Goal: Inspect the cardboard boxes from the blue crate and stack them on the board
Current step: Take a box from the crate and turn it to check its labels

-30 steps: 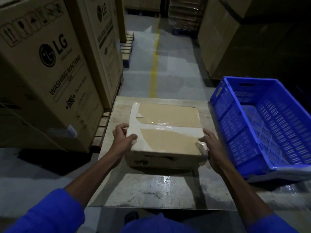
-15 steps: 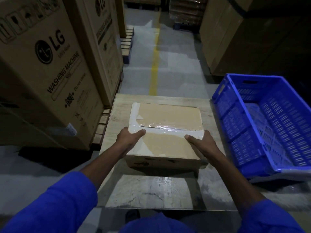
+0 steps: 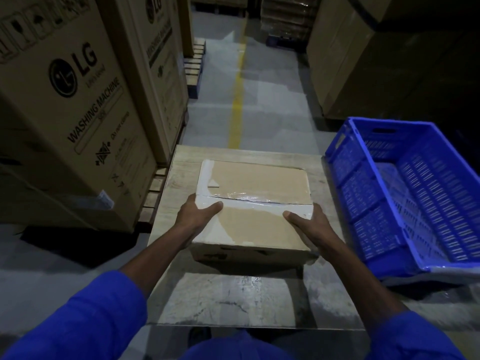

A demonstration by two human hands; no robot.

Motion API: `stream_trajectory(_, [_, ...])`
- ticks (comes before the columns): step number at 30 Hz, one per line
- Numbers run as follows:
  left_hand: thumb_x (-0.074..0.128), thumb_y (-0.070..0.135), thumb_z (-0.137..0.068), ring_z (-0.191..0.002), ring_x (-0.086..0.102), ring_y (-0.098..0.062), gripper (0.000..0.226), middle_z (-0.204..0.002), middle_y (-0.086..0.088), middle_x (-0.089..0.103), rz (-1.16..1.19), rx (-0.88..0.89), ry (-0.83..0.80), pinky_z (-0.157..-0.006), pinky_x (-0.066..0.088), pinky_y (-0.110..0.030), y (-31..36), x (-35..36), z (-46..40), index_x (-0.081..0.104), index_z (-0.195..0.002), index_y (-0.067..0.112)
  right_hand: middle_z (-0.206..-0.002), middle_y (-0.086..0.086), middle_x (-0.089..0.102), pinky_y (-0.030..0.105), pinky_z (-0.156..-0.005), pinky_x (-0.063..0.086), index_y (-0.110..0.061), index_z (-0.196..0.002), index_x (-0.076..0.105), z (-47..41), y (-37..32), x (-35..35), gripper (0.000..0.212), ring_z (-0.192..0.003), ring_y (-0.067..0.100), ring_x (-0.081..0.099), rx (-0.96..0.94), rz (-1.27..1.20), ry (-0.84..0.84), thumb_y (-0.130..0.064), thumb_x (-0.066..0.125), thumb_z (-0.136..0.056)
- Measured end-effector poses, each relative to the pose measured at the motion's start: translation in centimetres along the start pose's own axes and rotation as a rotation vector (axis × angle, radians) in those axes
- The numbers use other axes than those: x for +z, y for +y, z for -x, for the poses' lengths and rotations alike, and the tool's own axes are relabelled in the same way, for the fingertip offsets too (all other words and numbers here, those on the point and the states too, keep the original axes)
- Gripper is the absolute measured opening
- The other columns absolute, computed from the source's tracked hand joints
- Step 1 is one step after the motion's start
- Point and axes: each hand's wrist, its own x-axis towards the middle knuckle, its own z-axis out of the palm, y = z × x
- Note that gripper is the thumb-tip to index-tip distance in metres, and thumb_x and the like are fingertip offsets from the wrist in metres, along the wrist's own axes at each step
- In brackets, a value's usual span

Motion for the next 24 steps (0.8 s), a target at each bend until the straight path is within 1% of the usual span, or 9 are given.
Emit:
stream_trajectory(3, [0.079, 0.07, -0.061, -0.109, 0.067, -0.021, 0.092, -0.123, 0.004, 0.068, 0.034, 0.044, -0.048, -0.095, 0.058, -0.049, -0.3, -0.3, -0.1, 0.052, -0.139, 0.031, -0.104, -0.011, 0.066, 0.013, -0.064, 0.053, -0.031, -0.103, 0.056, 0.6, -0.3, 0.0, 0.025, -0.093, 0.006, 0.067, -0.026, -0.016, -0.004, -0.018, 0.075, -0.093])
stream_trajectory(5, [0.082, 0.062, -0.07, -0.109, 0.068, -0.021, 0.083, -0.124, 0.004, 0.068, 0.043, 0.075, -0.083, -0.092, 0.06, -0.046, -0.1, -0.5, 0.5, 0.051, -0.14, 0.031, -0.114, -0.004, 0.069, 0.017, -0.069, 0.056, -0.03, -0.118, 0.058, 1.1, -0.1, -0.1, 0.026, -0.101, 0.013, 0.069, -0.037, -0.038, -0.001, -0.031, 0.072, -0.096])
stream_trajectory(7, [0.084, 0.044, -0.082, -0.107, 0.068, -0.017, 0.069, -0.122, 0.004, 0.067, 0.096, 0.133, -0.071, -0.081, 0.061, -0.033, 0.5, -0.7, 1.3, 0.049, -0.139, 0.027, -0.131, 0.003, 0.064, 0.035, -0.087, 0.059, -0.021, -0.14, 0.052, 1.5, -0.2, -0.2, 0.05, -0.115, 0.024, 0.066, -0.038, -0.101, 0.073, -0.049, 0.064, -0.099])
stream_trajectory(9, [0.083, 0.038, -0.083, -0.105, 0.066, -0.012, 0.068, -0.122, 0.003, 0.064, 0.2, 0.18, -0.016, -0.073, 0.058, -0.025, 1.1, -0.9, 1.3, 0.044, -0.139, 0.026, -0.134, 0.005, 0.062, 0.051, -0.099, 0.053, -0.02, -0.141, 0.051, 1.7, -1.1, -0.2, 0.051, -0.12, 0.027, 0.062, -0.035, -0.192, 0.213, -0.054, 0.052, -0.103])
stream_trajectory(13, [0.054, 0.095, -0.069, -0.122, 0.06, -0.024, 0.101, -0.14, -0.001, 0.056, 0.38, 0.17, 0.013, -0.099, 0.053, -0.056, 2.5, -1.9, 0.6, 0.041, -0.144, 0.028, -0.105, -0.015, 0.076, 0.05, -0.098, 0.054, -0.039, -0.11, 0.068, 1.3, -2.9, -0.7, 0.042, -0.111, 0.016, 0.067, 0.003, -0.387, 0.276, -0.067, 0.036, -0.104])
stream_trajectory(15, [0.046, 0.105, -0.056, -0.127, 0.058, -0.023, 0.118, -0.144, 0.001, 0.056, 0.483, 0.089, -0.012, -0.102, 0.051, -0.054, 2.2, -2.2, 0.1, 0.044, -0.149, 0.031, -0.111, -0.013, 0.074, 0.052, -0.101, 0.052, -0.044, -0.106, 0.071, 1.2, -3.0, -1.1, 0.048, -0.116, 0.019, 0.065, 0.036, -0.388, 0.264, -0.071, 0.031, -0.102])
stream_trajectory(17, [0.044, 0.108, -0.049, -0.125, 0.061, -0.019, 0.126, -0.142, 0.002, 0.06, 0.497, 0.052, -0.055, -0.092, 0.054, -0.043, 1.9, -2.5, 0.1, 0.046, -0.149, 0.031, -0.11, -0.006, 0.075, 0.047, -0.092, 0.053, -0.039, -0.106, 0.072, 1.6, -2.9, -1.4, 0.055, -0.113, 0.022, 0.067, 0.059, -0.362, 0.233, -0.071, 0.028, -0.102])
stream_trajectory(20, [0.044, 0.107, -0.052, -0.117, 0.065, -0.016, 0.119, -0.133, 0.006, 0.067, 0.435, 0.055, -0.105, -0.079, 0.054, -0.036, 2.3, -2.6, 0.9, 0.049, -0.145, 0.033, -0.102, -0.004, 0.078, 0.041, -0.081, 0.053, -0.031, -0.11, 0.07, 1.7, -2.3, -2.1, 0.051, -0.104, 0.021, 0.07, 0.045, -0.322, 0.209, -0.066, 0.034, -0.103])
stream_trajectory(24, [0.059, 0.086, -0.074, -0.114, 0.064, -0.019, 0.083, -0.129, 0.004, 0.065, 0.359, 0.047, -0.092, -0.09, 0.055, -0.047, 4.4, -3.1, 0.1, 0.052, -0.134, 0.029, -0.118, 0.002, 0.072, 0.039, -0.081, 0.055, -0.02, -0.135, 0.057, 1.2, -3.3, -2.8, 0.061, -0.108, 0.022, 0.07, -0.03, -0.202, 0.072, -0.063, 0.061, -0.092])
